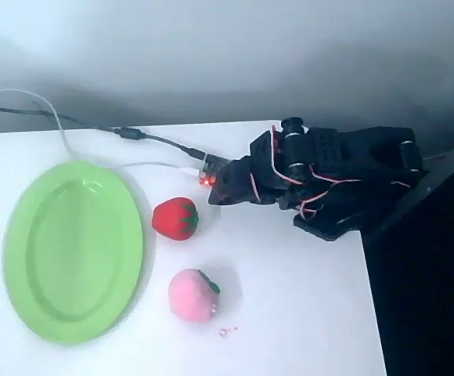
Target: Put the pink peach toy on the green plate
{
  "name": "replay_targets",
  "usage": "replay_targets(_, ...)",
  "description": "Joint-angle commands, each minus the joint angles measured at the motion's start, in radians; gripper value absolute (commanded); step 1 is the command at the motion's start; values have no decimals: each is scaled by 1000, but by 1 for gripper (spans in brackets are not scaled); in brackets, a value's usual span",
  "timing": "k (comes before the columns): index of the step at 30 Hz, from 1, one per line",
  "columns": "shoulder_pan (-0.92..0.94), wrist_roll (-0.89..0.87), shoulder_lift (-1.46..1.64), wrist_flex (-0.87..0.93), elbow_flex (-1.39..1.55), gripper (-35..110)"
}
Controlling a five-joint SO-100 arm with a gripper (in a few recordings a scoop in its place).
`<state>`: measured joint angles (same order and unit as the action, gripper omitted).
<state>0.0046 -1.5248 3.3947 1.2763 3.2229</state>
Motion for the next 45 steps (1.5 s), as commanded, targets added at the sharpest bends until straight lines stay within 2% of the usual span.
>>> replay_targets(1, -84, 28, 23, 9, 55, 0)
replay_targets(12, -83, 3, 23, 6, 55, 0)
replay_targets(18, -34, 67, 15, -196, -46, 0)
replay_targets(25, 72, 130, -198, -331, -514, 36)
replay_targets(29, 58, 176, -426, -337, -816, 40)
replay_targets(31, 3, 164, -543, -331, -937, 42)
replay_targets(36, -235, -2, -819, -307, -1115, 49)
replay_targets(45, -601, -364, -956, -336, -1037, 49)
